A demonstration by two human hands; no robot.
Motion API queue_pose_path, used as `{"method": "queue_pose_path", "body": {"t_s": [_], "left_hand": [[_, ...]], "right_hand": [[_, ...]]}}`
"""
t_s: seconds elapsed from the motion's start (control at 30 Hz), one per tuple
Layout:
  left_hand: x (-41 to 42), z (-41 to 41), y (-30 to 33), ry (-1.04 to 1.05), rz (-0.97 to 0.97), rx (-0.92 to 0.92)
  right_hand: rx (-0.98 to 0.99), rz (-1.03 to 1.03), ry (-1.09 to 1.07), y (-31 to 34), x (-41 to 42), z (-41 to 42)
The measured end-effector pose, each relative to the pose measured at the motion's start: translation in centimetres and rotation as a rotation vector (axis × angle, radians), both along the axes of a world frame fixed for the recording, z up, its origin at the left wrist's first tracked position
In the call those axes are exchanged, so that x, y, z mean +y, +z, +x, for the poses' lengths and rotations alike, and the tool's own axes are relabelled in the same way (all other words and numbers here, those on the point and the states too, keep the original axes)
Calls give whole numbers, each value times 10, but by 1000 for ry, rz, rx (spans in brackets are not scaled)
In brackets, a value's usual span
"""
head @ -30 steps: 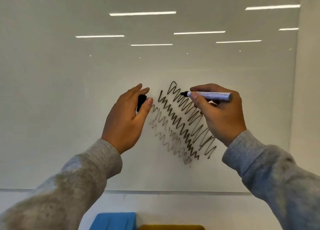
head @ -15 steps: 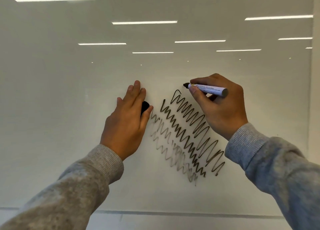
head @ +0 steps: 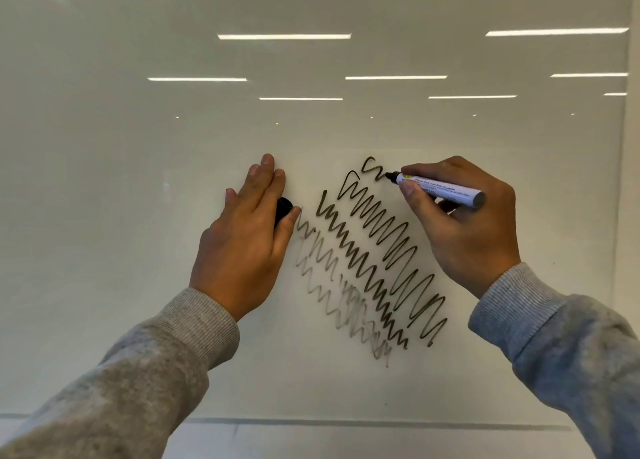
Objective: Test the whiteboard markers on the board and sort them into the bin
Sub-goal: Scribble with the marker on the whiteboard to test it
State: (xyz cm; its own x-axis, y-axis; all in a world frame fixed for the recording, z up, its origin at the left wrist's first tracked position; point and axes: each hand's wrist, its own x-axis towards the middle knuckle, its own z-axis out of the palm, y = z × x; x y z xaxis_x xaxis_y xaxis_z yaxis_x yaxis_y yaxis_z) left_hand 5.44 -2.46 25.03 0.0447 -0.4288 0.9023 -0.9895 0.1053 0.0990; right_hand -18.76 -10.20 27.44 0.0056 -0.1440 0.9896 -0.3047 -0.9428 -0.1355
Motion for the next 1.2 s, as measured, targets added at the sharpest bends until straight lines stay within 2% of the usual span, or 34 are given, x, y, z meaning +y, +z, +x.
{"method": "queue_pose_path", "body": {"t_s": [0.53, 0.67, 0.8, 0.9, 1.03, 1.2], "left_hand": [[2, -3, -2, 42, 23, -12], [4, -4, -2, 53, 30, -12], [5, -5, -2, 47, 27, -12], [4, -4, -3, 46, 26, -14], [4, -3, -4, 51, 43, -16], [5, -3, -3, 56, 54, -18]], "right_hand": [[35, 35, 12, -17, -2, -16], [-47, 19, 7, -20, -2, -19], [78, -4, -26, -28, -1, -18], [-14, 15, -21, -27, -3, -22], [66, 6, -45, -29, -1, -23], [-2, 43, -30, -29, 0, -27]]}}
